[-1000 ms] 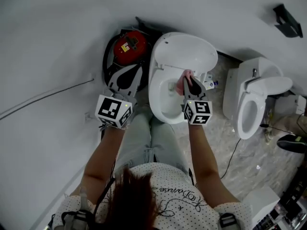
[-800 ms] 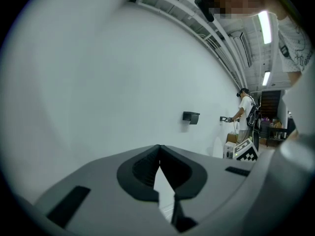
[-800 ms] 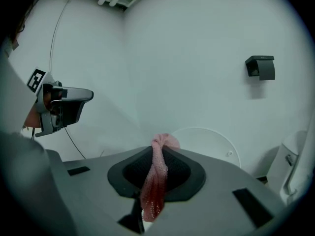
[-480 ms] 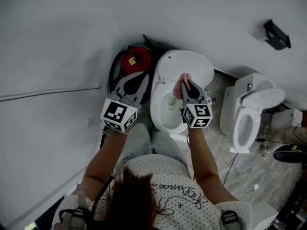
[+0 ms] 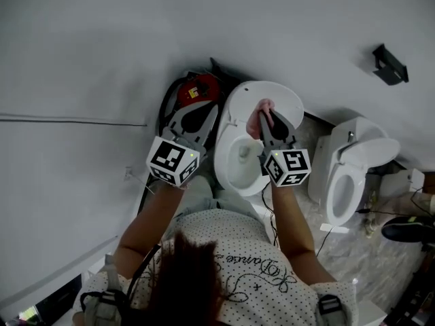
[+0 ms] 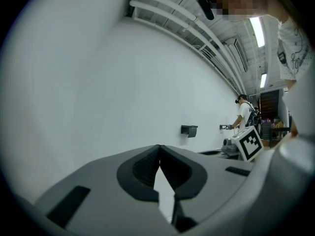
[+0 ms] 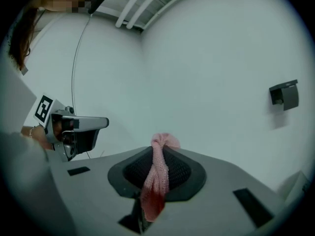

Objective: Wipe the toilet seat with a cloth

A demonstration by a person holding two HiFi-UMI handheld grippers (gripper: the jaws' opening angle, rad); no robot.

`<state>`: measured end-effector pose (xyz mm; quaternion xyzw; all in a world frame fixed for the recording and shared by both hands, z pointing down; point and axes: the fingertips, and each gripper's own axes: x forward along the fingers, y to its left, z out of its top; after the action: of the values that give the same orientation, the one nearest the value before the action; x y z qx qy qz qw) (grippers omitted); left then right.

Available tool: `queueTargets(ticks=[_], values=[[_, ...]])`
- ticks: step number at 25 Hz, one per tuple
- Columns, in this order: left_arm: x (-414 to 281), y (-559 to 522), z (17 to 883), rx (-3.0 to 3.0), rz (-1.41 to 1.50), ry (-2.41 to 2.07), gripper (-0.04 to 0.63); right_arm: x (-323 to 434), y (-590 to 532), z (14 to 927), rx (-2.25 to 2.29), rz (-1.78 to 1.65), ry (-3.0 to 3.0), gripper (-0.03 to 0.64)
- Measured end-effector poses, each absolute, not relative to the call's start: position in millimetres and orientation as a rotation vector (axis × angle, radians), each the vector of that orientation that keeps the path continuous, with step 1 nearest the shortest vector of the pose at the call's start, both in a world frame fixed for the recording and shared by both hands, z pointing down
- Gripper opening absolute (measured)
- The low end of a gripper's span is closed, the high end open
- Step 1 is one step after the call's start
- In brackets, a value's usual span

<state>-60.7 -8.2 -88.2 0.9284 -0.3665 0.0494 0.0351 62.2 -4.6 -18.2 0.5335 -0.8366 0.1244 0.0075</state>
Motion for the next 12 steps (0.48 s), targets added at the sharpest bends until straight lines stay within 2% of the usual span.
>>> queueTargets(ticks=[12], values=[[-58.7,-10.2,-93.2,2.87,0.136,-1.139,0.002,60.5,-7.9,-88.6,1.682,0.161,-2.669,0.057]])
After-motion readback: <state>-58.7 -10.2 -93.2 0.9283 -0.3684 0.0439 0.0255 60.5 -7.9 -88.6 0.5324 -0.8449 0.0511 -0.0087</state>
